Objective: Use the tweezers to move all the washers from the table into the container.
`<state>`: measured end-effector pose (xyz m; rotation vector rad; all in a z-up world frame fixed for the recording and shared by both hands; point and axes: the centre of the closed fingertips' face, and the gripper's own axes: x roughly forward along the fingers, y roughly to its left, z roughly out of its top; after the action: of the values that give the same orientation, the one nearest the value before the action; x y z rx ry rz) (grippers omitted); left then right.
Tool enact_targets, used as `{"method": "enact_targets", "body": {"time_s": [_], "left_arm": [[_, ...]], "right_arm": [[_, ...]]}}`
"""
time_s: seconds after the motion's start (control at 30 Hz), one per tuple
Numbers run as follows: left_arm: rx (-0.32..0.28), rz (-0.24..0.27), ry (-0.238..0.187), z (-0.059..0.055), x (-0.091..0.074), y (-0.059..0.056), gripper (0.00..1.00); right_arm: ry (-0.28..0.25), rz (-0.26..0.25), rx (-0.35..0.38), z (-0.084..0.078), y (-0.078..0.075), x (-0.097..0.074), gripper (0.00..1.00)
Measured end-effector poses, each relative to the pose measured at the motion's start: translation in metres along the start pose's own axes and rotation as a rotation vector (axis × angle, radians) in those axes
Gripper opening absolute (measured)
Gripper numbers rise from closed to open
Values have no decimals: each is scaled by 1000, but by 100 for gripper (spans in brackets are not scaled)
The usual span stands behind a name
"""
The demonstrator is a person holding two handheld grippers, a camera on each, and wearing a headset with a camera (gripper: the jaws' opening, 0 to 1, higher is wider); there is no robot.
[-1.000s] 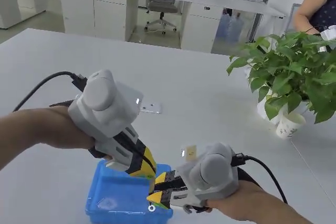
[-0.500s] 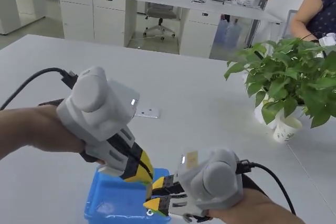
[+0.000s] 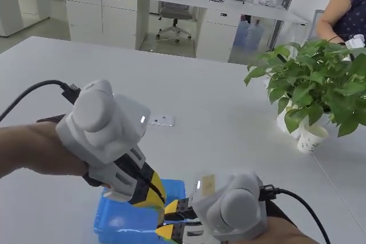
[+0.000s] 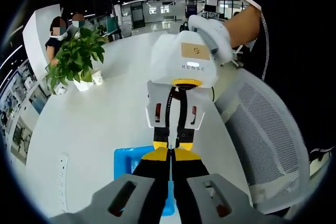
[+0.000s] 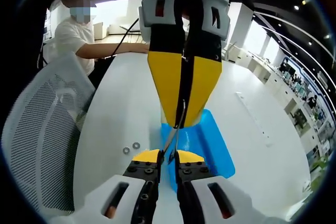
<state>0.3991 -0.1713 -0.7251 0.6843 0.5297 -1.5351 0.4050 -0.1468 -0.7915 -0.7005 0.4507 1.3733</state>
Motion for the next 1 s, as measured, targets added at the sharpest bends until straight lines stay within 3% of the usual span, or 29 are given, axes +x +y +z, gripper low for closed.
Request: {"method": "enact_targets", "body": {"time_s": [0.5,1.0], "left_arm": [[8,-48,0,-13,16,-20,3],[28,-61,-4,-21,35,-38,3]], "right_arm": [[2,3,32,-14,25,8,11],[25,8,28,-31,47,15,13]]}}
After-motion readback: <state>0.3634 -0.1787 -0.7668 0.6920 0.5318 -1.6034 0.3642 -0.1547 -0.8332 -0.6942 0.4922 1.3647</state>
